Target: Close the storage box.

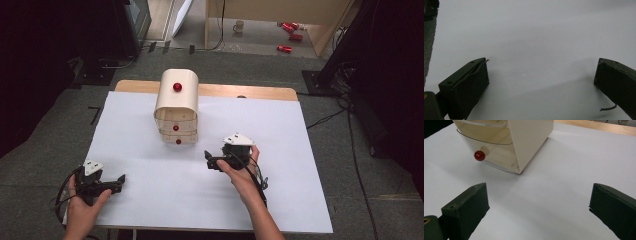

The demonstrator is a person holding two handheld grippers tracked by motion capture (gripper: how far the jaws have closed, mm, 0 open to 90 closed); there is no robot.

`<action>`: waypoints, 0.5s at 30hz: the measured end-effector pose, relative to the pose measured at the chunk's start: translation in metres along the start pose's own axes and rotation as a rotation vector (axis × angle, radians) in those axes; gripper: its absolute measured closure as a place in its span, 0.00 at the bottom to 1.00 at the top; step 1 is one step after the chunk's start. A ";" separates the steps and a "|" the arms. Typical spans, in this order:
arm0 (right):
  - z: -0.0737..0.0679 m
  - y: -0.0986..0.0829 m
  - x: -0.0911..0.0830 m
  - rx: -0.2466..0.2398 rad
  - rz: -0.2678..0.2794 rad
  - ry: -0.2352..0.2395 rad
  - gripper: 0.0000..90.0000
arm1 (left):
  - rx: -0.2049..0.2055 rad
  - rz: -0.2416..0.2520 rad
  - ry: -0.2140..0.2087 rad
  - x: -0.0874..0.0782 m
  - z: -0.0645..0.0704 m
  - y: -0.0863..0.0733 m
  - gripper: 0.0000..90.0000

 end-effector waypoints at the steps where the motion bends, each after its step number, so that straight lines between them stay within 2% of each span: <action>1: 0.002 -0.001 -0.002 0.001 0.002 -0.003 0.02 | 0.000 0.000 0.000 0.000 0.000 0.000 0.00; 7: 0.012 -0.013 -0.018 -0.007 -0.003 -0.025 0.02 | 0.000 0.001 0.000 0.000 0.000 0.000 0.00; 15: 0.031 -0.035 -0.041 0.021 -0.003 -0.060 0.02 | 0.000 0.001 0.000 0.000 0.000 0.000 0.00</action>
Point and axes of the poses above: each handheld gripper's, and its own axes: x roughly forward along the jaws, y roughly out of its top, z roughly to its right, the point moved 9 cm from there along x, roughly forward along the jaws, and after that the axes turned 14 degrees about y, right-handed, at the moved point
